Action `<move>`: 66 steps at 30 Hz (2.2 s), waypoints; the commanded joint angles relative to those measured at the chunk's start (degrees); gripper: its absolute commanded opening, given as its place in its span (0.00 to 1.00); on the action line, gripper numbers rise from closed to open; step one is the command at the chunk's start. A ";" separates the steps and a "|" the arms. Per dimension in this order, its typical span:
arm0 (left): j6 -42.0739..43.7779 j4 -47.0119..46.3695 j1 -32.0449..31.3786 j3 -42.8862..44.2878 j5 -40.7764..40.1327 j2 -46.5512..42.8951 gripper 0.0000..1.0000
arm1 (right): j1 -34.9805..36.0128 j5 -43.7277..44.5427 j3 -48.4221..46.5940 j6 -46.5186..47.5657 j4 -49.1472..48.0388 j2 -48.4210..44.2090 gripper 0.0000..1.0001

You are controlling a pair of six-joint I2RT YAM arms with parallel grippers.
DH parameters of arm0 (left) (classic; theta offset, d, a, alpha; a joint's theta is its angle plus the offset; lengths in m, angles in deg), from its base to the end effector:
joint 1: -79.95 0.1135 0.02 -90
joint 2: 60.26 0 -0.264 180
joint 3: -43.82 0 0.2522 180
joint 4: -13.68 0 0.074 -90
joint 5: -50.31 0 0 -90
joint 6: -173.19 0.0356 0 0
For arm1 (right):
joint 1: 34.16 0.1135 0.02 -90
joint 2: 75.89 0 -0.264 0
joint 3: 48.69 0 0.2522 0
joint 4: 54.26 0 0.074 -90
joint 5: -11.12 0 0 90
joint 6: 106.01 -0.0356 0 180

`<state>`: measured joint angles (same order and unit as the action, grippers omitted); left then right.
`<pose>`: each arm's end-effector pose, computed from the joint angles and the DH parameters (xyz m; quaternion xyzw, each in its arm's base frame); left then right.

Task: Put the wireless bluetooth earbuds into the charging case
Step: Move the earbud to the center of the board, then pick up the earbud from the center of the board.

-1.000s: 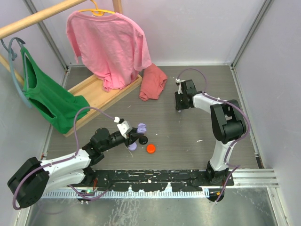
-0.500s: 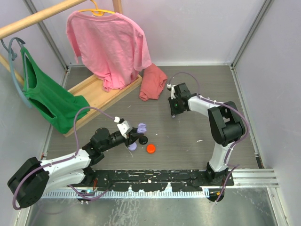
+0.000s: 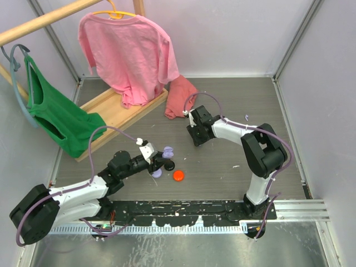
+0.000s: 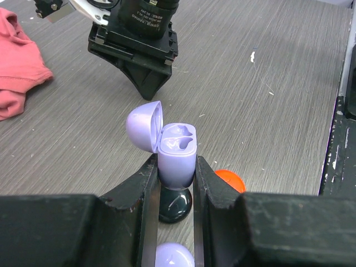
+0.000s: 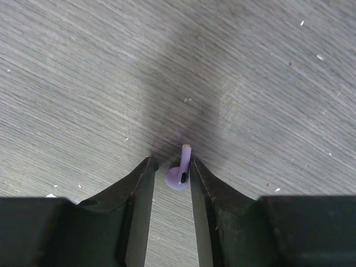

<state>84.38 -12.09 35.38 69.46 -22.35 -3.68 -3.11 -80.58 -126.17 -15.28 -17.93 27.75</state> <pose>0.1339 -0.1468 0.1945 0.3774 0.6329 -0.3498 0.5784 0.3072 0.1862 0.1617 -0.2693 0.9331 0.0761 0.2257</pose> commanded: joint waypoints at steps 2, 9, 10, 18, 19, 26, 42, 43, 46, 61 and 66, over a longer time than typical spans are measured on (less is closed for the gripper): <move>1.18 -2.93 -0.09 2.45 0.77 0.25 0.00 | 0.50 5.11 0.99 1.00 3.74 -3.12 0.39; 1.19 -3.01 -0.11 2.53 1.03 0.56 0.00 | 0.55 10.03 1.14 1.31 3.87 -3.09 0.42; 1.18 -3.01 -0.08 2.49 1.00 0.63 0.00 | 0.51 10.49 1.21 1.34 3.85 -3.18 0.42; 1.17 -3.03 -0.11 2.46 1.07 0.47 0.00 | -1.41 13.56 1.41 0.96 3.65 -4.08 0.45; 1.18 -3.06 -0.14 2.45 1.06 0.51 0.00 | -1.90 13.60 1.47 0.91 3.52 -4.20 0.45; 1.09 -3.04 -0.11 2.53 1.13 0.49 0.00 | -3.97 12.21 1.15 -1.11 1.06 -4.62 0.45; 1.09 -3.07 -0.11 2.54 1.42 0.60 0.00 | -3.97 1.56 -1.95 0.05 3.84 -7.71 0.49; 1.14 -3.04 -0.08 2.54 1.43 0.56 0.00 | -3.97 0.44 -2.39 0.51 3.85 -6.94 0.49; 1.18 -3.08 -0.15 2.53 1.33 0.68 0.00 | -3.96 -1.17 -4.21 1.36 4.66 -4.42 0.49; 1.18 -3.00 -0.13 2.62 1.60 0.69 0.00 | -3.11 -0.48 -13.73 6.36 14.09 5.00 0.45; 1.18 -2.95 -0.13 2.62 1.74 0.80 0.00 | -2.71 -0.15 -16.31 8.02 16.77 7.42 0.43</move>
<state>84.38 -12.09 35.38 69.57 -21.43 -2.98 -6.46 -80.93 -138.96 -9.66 -4.23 34.22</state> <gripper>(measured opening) 0.248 0.434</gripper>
